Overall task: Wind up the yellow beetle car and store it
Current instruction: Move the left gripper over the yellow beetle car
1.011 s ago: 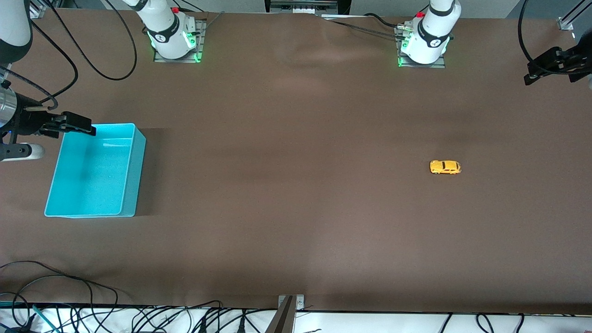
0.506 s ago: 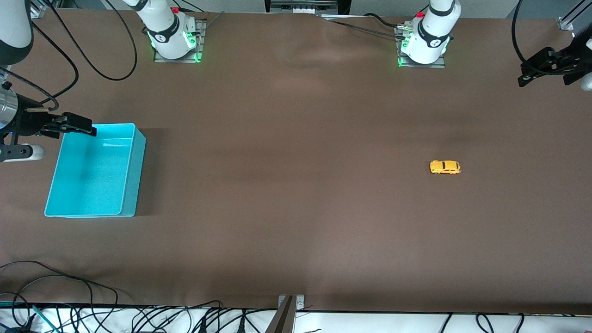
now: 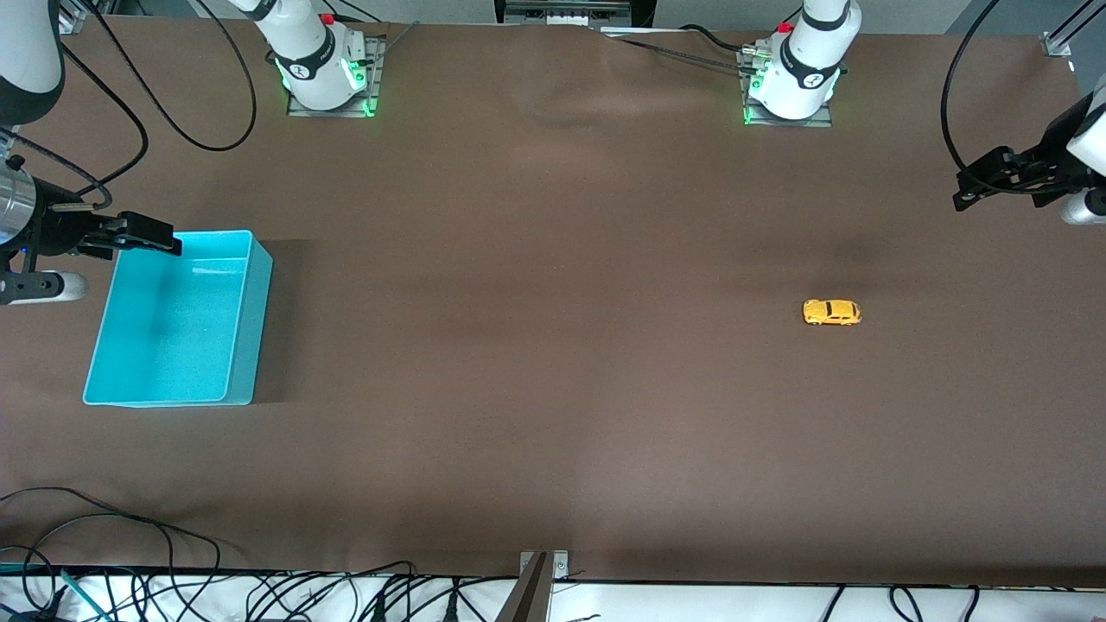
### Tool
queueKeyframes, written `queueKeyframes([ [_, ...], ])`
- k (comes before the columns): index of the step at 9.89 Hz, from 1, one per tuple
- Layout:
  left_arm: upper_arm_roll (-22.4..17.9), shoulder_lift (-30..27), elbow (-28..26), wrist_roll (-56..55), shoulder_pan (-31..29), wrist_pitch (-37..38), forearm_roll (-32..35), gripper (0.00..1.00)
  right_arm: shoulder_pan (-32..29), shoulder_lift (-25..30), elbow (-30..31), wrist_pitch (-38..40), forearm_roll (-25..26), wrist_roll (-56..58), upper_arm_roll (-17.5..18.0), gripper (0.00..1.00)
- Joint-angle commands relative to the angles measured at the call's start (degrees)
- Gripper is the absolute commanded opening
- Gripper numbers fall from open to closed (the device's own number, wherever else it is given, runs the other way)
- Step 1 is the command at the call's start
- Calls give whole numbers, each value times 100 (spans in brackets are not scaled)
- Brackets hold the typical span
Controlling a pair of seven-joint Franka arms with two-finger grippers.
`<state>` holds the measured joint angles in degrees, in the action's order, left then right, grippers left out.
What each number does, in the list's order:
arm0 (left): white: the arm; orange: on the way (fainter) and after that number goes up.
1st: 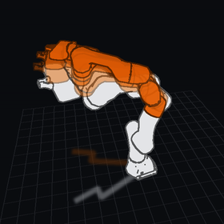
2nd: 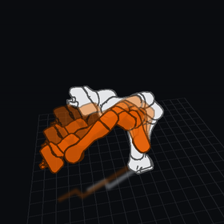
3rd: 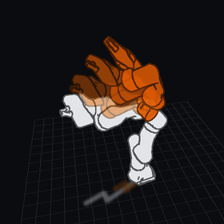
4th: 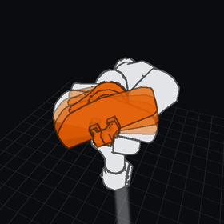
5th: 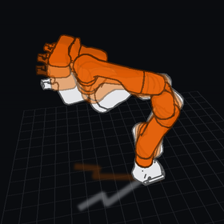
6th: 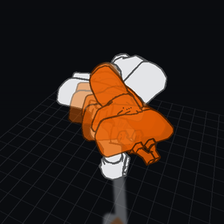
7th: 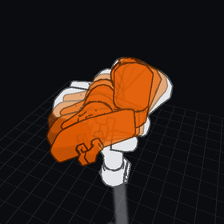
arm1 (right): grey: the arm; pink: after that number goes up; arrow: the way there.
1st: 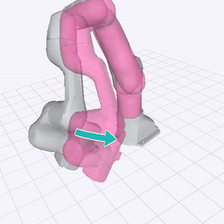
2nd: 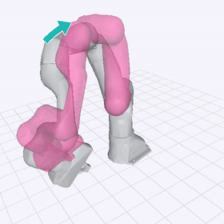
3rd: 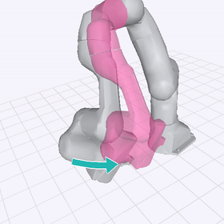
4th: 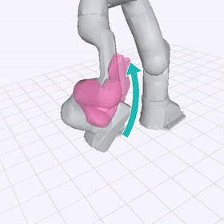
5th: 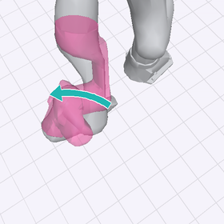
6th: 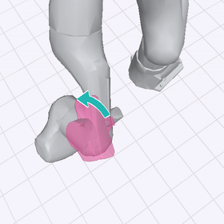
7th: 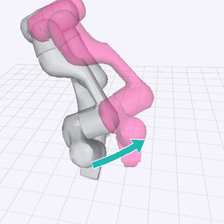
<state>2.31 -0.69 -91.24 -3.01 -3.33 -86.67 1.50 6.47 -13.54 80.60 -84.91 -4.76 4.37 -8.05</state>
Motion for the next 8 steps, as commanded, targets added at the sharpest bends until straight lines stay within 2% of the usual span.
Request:
queueKeyframes([
  [1,15,-37,-445,20,-89,-244,-106,100,13,-17,-26,-17,-122,20,-39,100],
  [2,15,-2,-682,11,-98,-332,-98,100,13,-17,-26,-17,-122,20,-39,100],
  [5,6,252,-816,29,-151,-587,-106,100,13,-17,-26,-17,-122,20,-39,100],
  [8,-38,359,-1411,29,-221,-1393,-106,100,13,-17,-26,-17,-105,20,-39,100],
])
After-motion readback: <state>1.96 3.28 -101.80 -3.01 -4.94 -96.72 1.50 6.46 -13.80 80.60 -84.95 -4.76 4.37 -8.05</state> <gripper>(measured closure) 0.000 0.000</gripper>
